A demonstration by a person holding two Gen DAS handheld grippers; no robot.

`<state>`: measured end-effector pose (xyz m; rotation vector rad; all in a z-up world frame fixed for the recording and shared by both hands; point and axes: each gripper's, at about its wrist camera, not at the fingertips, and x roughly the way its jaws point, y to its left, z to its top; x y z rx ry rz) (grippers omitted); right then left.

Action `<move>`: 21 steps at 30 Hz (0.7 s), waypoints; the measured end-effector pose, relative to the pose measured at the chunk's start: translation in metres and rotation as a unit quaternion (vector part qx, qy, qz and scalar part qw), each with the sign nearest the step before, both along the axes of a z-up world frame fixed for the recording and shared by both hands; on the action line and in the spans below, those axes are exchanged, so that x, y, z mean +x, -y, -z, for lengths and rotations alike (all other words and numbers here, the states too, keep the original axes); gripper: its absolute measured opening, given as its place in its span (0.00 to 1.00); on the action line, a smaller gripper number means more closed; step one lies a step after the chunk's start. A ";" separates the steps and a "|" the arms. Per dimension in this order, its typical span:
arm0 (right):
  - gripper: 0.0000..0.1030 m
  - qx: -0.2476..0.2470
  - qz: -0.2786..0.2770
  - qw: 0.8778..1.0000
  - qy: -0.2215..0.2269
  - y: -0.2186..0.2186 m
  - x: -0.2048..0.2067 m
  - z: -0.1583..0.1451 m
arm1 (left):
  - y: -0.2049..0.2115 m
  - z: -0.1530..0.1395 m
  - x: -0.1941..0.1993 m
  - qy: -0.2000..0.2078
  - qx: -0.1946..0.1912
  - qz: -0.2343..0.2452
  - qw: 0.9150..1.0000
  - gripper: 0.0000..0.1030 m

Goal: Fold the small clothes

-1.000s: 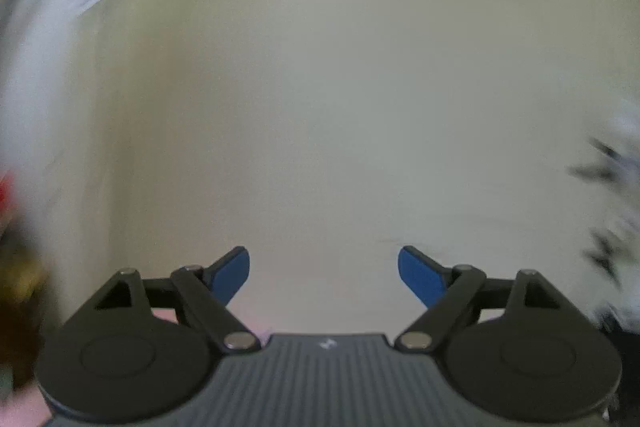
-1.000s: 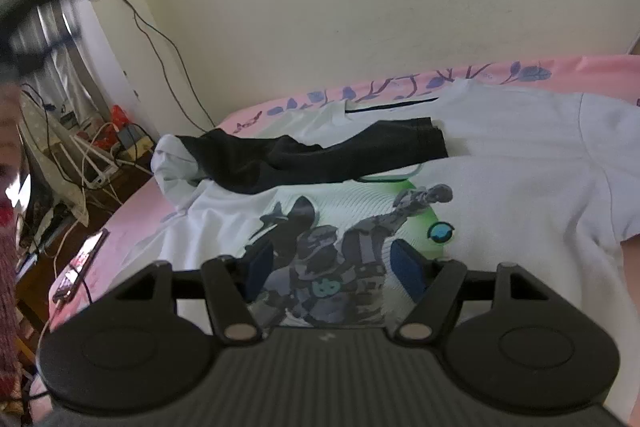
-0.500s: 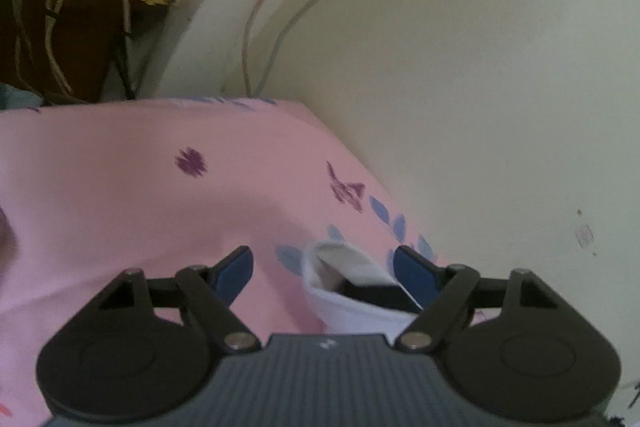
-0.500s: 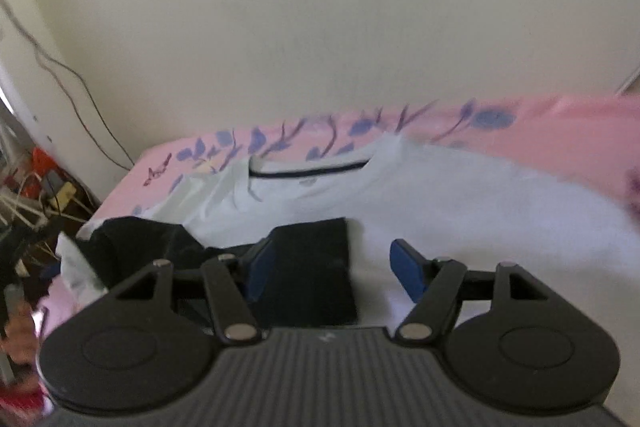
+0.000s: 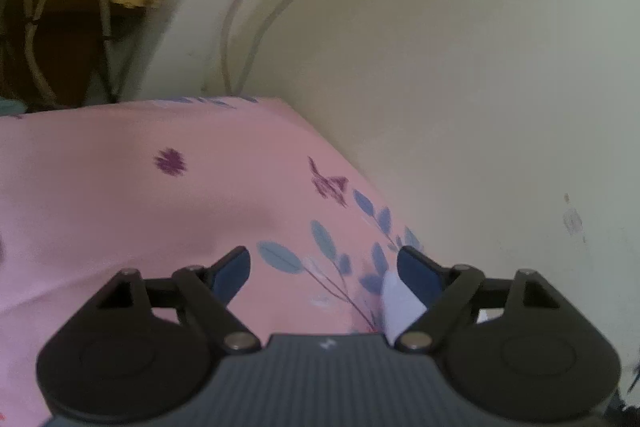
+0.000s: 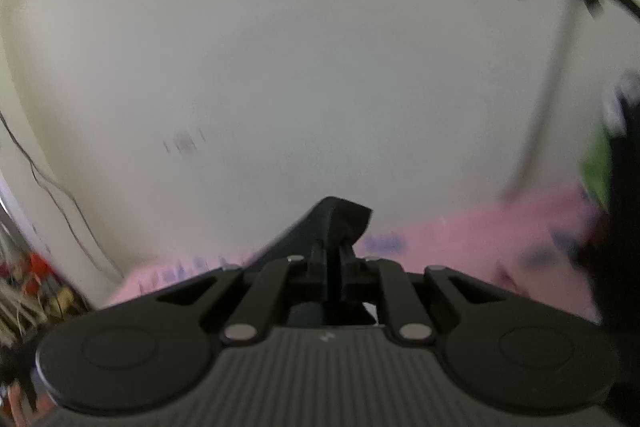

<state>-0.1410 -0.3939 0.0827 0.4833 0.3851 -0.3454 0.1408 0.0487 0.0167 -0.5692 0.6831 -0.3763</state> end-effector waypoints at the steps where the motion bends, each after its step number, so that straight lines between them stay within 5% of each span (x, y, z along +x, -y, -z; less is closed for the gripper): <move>1: 0.04 0.000 -0.001 1.000 -0.019 -0.002 -0.005 0.011 | 0.008 -0.001 -0.001 0.004 0.013 0.011 1.000 0.81; 6: 0.04 0.024 -0.006 0.999 -0.048 -0.011 -0.022 0.057 | 0.057 -0.005 0.001 -0.008 0.086 0.084 0.993 0.84; 9: 0.04 0.028 -0.009 0.998 -0.054 -0.010 -0.019 0.065 | 0.098 -0.006 0.007 -0.016 0.144 0.143 0.979 0.82; 10: 0.04 0.027 -0.010 0.998 -0.052 -0.009 -0.018 0.065 | 0.114 -0.003 0.010 -0.021 0.165 0.166 0.972 0.66; 11: 0.04 0.027 -0.010 0.998 -0.048 -0.008 -0.017 0.062 | 0.130 0.002 0.011 -0.025 0.188 0.187 0.964 0.29; 12: 0.04 0.024 -0.009 0.999 -0.043 -0.007 -0.018 0.059 | 0.145 0.008 0.013 -0.030 0.209 0.208 0.955 0.14; 14: 0.04 0.009 0.001 1.000 -0.028 -0.009 -0.016 0.048 | 0.157 0.007 0.009 0.011 0.243 0.200 0.949 0.09; 18: 0.03 0.019 0.000 0.999 0.041 0.000 -0.028 0.027 | 0.129 -0.002 0.023 0.040 0.180 0.157 0.970 0.08; 21: 0.05 -0.009 -0.001 1.000 -0.025 -0.006 -0.008 0.041 | 0.118 0.007 0.032 0.052 0.201 0.108 0.972 0.05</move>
